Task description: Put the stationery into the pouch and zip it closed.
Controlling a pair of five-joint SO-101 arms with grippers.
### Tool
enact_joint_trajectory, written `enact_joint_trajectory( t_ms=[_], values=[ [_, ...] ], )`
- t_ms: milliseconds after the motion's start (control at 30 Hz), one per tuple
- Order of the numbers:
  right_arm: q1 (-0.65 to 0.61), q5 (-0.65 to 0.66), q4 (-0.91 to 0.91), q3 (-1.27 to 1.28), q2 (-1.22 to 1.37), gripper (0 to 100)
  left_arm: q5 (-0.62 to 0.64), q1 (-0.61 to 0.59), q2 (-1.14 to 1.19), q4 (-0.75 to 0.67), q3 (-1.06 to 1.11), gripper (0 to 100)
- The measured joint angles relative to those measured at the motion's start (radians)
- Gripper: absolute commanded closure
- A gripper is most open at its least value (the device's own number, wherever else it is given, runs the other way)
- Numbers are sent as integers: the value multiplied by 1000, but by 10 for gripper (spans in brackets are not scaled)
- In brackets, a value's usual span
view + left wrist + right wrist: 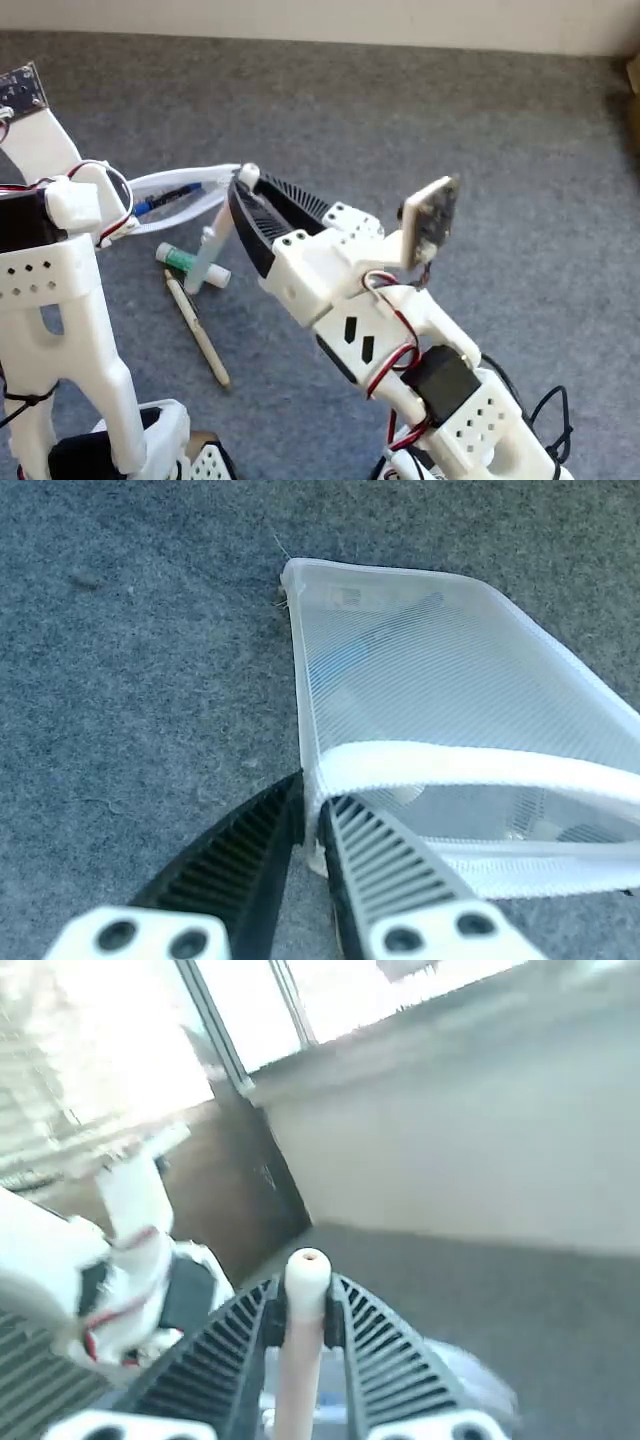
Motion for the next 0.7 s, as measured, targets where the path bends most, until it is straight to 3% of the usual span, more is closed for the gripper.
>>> enact_joint_trajectory(
  t_ms=[400, 700],
  values=[
    [0, 78, -290, 0, 0, 994, 0, 0, 0, 0, 0, 992],
    [0, 78, -313, 0, 0, 994, 0, 0, 0, 0, 0, 992]
  ],
)
